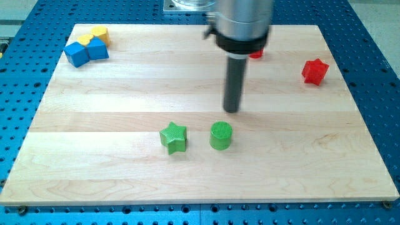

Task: Move the green blocks to the bottom center

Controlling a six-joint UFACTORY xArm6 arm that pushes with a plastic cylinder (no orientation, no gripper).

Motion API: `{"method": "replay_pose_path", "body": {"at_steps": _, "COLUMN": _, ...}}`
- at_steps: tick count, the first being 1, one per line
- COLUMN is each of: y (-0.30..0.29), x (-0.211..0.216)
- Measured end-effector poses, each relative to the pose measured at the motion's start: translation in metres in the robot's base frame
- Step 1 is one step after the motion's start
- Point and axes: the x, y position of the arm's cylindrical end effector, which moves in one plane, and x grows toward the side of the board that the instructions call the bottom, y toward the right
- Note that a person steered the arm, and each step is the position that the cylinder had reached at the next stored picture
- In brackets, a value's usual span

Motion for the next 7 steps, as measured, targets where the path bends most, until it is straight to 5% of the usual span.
{"method": "replay_pose_path", "body": {"at_steps": 1, "y": -0.023, "x": 0.066}}
{"method": "replay_pose_path", "body": {"at_steps": 2, "y": -0.087, "x": 0.077}}
{"method": "replay_pose_path", "body": {"at_steps": 4, "y": -0.133, "x": 0.015}}
{"method": "replay_pose_path", "body": {"at_steps": 7, "y": -0.139, "x": 0.058}}
